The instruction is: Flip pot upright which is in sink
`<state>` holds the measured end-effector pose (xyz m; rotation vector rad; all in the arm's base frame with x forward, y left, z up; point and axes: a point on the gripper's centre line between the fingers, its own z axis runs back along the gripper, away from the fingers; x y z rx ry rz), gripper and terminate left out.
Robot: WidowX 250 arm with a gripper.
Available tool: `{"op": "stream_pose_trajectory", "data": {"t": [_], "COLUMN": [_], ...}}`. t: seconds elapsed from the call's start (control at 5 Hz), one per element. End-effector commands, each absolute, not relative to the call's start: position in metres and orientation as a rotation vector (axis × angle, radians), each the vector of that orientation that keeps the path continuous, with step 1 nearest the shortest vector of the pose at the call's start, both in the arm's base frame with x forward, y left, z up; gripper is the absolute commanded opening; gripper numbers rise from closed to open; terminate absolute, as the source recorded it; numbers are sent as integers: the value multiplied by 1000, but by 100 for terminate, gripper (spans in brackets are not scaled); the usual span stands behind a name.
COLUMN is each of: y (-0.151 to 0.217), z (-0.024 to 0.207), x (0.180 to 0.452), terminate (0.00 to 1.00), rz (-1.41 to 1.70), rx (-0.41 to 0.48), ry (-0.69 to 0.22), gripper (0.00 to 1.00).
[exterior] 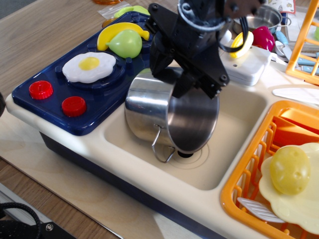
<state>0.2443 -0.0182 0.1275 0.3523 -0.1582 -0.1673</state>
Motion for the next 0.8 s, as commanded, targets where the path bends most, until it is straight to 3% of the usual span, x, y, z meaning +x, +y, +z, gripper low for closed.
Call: {"op": "stream_pose_trajectory", "data": {"t": [0.0, 0.2, 0.4, 0.6], "y": [-25, -21, -21, -21], "z": [133, 129, 129, 129], "x": [242, 244, 244, 244], "terminate": [0, 0, 0, 100], "rz": [-78, -75, -75, -75], "rx": [229, 118, 118, 118], "ry": [-117, -141, -141, -141], "gripper": [0, 100, 100, 100]}}
